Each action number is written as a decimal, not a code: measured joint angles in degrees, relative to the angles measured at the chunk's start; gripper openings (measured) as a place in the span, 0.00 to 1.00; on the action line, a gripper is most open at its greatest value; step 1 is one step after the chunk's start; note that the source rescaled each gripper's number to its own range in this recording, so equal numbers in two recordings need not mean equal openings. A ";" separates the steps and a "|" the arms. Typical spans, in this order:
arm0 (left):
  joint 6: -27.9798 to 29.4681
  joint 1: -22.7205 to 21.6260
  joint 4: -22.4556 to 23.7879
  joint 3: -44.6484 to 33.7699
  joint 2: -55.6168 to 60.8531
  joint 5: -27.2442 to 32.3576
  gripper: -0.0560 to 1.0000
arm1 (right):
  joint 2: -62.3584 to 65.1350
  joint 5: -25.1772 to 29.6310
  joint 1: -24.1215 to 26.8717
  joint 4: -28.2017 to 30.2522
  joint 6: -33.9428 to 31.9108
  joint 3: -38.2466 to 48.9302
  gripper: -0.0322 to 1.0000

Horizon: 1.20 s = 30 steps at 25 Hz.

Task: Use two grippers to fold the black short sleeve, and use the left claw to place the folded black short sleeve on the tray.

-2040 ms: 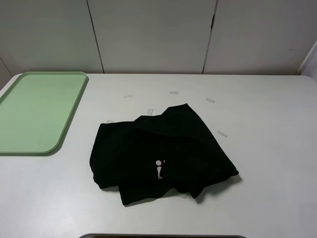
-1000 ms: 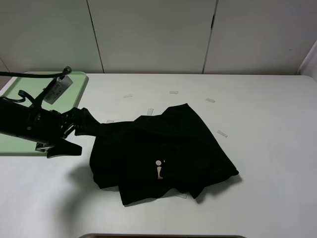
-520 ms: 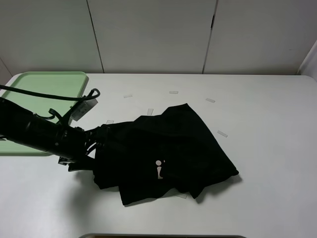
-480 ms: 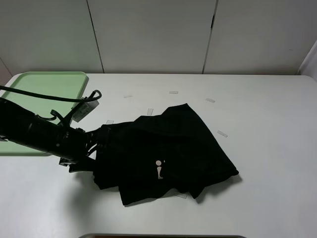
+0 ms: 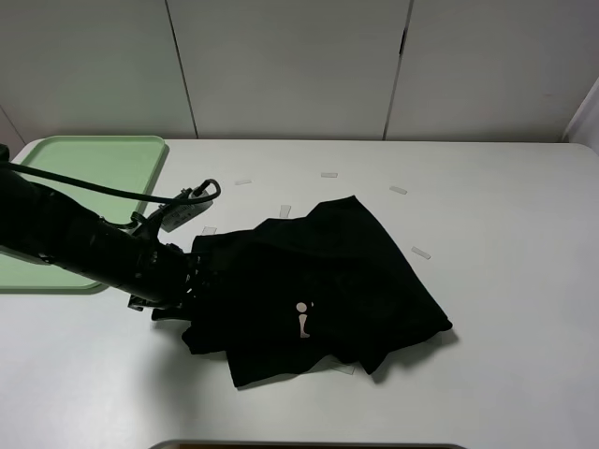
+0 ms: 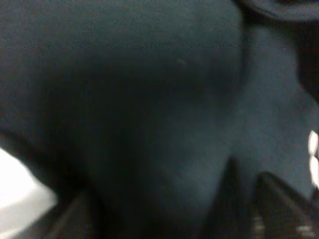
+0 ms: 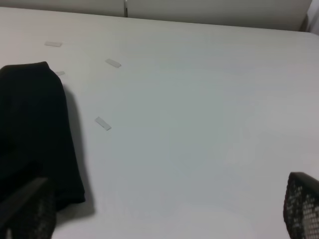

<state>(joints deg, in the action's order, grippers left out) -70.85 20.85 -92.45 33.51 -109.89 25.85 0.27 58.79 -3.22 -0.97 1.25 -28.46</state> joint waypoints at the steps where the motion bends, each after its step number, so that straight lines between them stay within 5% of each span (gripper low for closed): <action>1: 0.00 0.55 0.00 0.38 -0.40 -0.81 0.67 | 0.00 0.00 0.00 0.00 0.00 0.00 0.99; 8: -1.70 4.66 -6.42 2.73 -4.46 -1.23 0.23 | 0.00 0.02 0.00 0.22 0.00 -0.11 0.99; 21: -1.06 4.78 -2.26 2.80 -3.02 -3.47 0.17 | 0.00 0.02 0.00 0.28 0.00 -0.11 0.99; 26: 15.14 1.88 19.47 2.70 5.68 -8.09 0.17 | 0.00 0.02 0.00 0.28 0.00 -0.11 0.99; 30: 37.79 -3.53 45.87 2.61 13.03 -8.24 0.17 | 0.00 0.02 0.00 0.28 0.00 -0.11 0.99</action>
<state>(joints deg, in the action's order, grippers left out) -33.06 17.32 -46.57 36.13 -96.86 17.61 0.27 58.81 -3.22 -0.69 1.25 -28.57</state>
